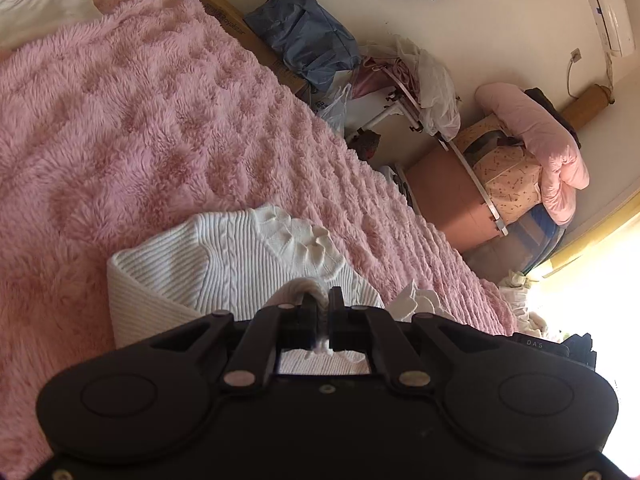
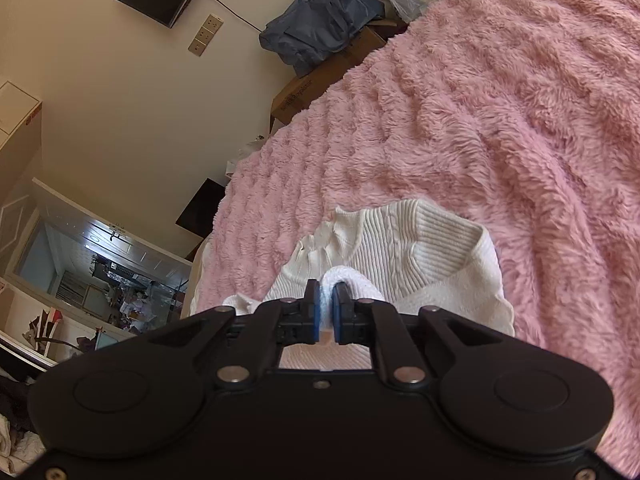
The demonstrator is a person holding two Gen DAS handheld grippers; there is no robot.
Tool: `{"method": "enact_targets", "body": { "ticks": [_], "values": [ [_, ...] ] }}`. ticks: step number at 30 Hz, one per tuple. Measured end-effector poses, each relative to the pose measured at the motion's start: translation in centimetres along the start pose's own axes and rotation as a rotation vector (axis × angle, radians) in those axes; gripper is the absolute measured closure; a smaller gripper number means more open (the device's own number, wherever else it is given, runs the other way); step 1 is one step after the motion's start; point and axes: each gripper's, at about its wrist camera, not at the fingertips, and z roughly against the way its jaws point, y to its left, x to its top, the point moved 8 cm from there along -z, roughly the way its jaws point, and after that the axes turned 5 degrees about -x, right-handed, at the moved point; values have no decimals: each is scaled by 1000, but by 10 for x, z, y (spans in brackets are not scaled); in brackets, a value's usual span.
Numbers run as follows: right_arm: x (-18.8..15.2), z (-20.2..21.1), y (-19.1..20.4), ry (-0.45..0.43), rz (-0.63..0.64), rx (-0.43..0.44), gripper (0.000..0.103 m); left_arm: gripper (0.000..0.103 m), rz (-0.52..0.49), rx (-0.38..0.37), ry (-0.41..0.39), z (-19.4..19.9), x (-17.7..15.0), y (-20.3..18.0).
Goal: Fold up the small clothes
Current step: 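Grasp the hem with both tools and fold it up over the collar section, then open both tools and press the folded hem flat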
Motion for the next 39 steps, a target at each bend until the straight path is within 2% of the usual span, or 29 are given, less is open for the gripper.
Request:
{"method": "enact_targets", "body": {
  "ticks": [8,11,18,26,29,30,31,32,34,37,39],
  "values": [
    [26,-56,-13,25,-16,-17,95,101,33,59,11,-40,27,45],
    [33,-74,-20,31,-26,-25,95,101,12,76,24,-57,34,54],
    [38,-110,-45,53,-63,-87,95,101,56,131,53,-91,33,92],
    [37,-128,-65,66,-100,-124,96,100,67,185,71,-112,23,117],
    [35,-131,-64,81,-96,-110,95,94,93,191,62,-111,22,118],
    [36,-130,-64,75,-102,-114,93,84,105,185,60,-109,23,116],
    [36,-128,-64,77,-112,-114,93,80,99,186,42,-104,26,112],
    [36,-126,-63,82,-112,-115,87,74,72,193,21,-98,29,106],
    [38,-115,-56,60,-61,-147,78,69,13,218,-3,-84,34,93],
    [42,-91,-34,-17,106,-220,52,68,-55,219,-11,-60,35,71],
    [36,-71,-15,-41,229,-223,52,67,-107,217,-5,-42,27,54]
  ]
}}
